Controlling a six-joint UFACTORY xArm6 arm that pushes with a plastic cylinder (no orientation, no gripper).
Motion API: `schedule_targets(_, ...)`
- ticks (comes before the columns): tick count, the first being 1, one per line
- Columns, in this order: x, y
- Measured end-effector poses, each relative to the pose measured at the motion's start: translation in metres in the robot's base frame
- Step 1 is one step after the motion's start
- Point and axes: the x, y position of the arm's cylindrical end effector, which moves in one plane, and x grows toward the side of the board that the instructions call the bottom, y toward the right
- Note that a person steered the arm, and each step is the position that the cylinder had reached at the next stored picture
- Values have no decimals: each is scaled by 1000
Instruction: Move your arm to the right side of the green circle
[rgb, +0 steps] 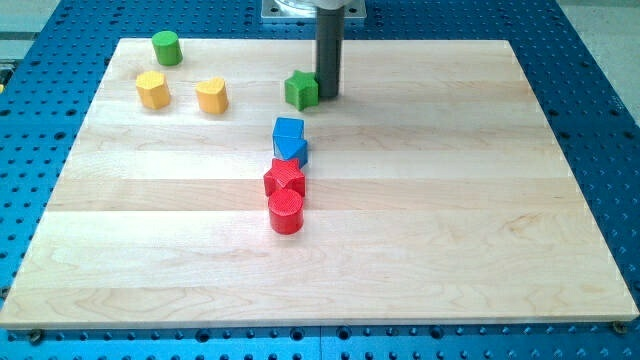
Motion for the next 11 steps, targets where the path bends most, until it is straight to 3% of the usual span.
schedule_targets(3, 30, -62)
schedule_targets(4, 19, -11)
schedule_targets(5, -60, 19)
schedule_targets(6, -111, -27)
schedule_targets(7, -112, -81)
schedule_targets(11, -96, -201)
